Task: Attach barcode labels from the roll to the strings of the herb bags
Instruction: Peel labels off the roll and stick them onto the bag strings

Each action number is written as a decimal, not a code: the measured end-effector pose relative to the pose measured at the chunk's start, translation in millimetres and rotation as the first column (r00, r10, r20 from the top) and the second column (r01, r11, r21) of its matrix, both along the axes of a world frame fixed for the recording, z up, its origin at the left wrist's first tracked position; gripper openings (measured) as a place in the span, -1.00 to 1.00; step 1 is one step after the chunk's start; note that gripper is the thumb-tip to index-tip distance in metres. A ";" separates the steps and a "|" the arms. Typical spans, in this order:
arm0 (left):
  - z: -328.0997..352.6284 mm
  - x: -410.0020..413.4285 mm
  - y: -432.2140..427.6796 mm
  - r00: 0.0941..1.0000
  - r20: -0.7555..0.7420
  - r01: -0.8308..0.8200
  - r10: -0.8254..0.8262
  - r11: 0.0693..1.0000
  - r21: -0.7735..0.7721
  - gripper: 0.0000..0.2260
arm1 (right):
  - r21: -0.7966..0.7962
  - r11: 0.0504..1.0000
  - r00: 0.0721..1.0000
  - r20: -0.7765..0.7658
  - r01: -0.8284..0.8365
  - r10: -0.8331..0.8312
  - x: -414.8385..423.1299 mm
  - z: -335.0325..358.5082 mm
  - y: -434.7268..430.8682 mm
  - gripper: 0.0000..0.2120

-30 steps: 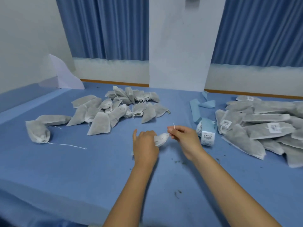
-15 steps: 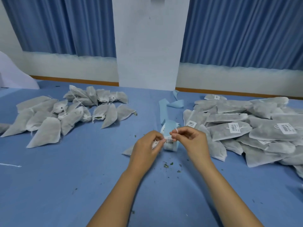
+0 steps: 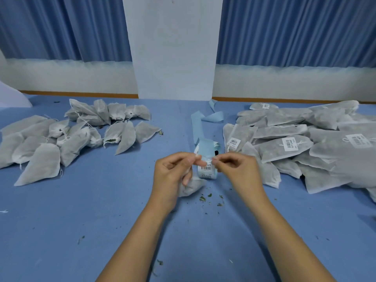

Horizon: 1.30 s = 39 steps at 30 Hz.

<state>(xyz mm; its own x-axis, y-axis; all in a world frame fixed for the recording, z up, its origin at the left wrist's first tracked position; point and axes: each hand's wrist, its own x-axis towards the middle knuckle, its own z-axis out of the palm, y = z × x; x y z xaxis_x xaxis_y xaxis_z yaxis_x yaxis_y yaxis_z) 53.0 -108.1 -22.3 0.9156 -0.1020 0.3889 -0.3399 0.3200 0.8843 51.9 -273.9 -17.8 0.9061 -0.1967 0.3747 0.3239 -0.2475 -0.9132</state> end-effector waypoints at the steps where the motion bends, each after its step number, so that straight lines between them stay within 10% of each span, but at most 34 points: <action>1: 0.4 0.4 1.0 1.000 -0.012 -0.018 0.017 0.999 -0.047 -0.81 | -0.075 0.997 0.999 -0.002 -0.034 0.034 -2.1 -3.7 6.2 -0.90; 8: -8.4 2.5 6.8 0.939 0.042 -0.344 0.342 0.920 0.191 -0.86 | -0.162 0.983 0.976 0.181 -0.090 0.119 -8.0 -5.9 15.6 -0.85; 16: -15.9 3.9 -0.4 0.927 0.297 -0.362 0.228 0.742 0.564 -0.95 | 0.104 0.965 0.939 0.277 -0.241 0.204 -17.0 3.0 8.3 -0.88; 24: -12.7 -3.2 -5.6 0.984 0.169 -0.132 0.059 0.878 0.459 -0.92 | 0.275 0.959 0.990 0.137 -0.074 0.037 -7.1 3.3 0.3 -0.85; 39: -0.4 -9.3 0.5 0.930 -0.005 -0.358 0.367 0.910 0.211 -0.85 | -0.244 0.935 0.966 -0.057 -0.257 0.251 -11.3 -10.0 15.8 -0.84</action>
